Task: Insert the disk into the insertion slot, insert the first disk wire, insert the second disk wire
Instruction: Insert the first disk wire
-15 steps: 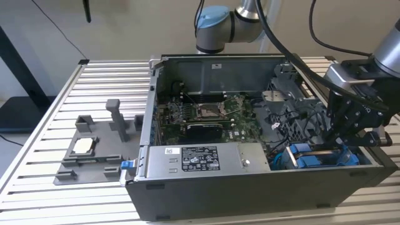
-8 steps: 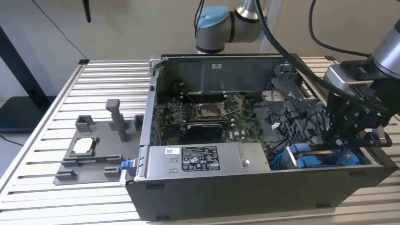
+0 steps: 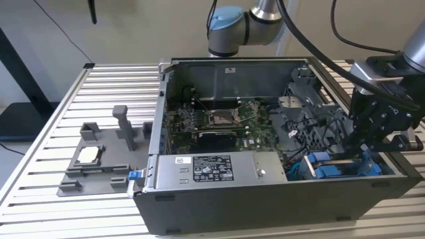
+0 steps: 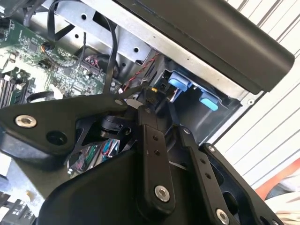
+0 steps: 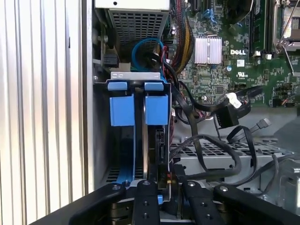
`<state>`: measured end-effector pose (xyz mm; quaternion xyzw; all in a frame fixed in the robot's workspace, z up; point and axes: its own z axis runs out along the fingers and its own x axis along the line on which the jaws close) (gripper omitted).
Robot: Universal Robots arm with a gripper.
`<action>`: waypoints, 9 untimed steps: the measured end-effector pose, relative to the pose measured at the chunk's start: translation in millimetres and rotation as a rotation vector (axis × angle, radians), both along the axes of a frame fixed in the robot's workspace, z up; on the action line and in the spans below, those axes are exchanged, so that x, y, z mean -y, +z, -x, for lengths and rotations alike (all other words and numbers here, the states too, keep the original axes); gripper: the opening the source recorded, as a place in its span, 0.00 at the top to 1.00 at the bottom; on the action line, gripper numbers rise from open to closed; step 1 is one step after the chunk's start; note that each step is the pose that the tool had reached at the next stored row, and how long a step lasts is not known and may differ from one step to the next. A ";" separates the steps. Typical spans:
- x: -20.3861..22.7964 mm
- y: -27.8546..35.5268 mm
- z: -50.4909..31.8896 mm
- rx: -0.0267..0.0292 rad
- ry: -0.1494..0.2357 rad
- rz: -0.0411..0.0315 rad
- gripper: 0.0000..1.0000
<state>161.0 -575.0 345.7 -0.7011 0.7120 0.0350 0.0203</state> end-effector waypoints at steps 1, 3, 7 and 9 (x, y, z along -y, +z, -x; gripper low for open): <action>0.0 2.7 0.1 0.0001 0.000 0.0002 0.73; 0.0 6.9 0.4 0.0004 0.000 0.0001 0.73; -0.1 14.0 1.5 0.0039 0.000 0.0001 0.73; -0.2 17.0 2.3 0.0067 0.000 0.0001 0.73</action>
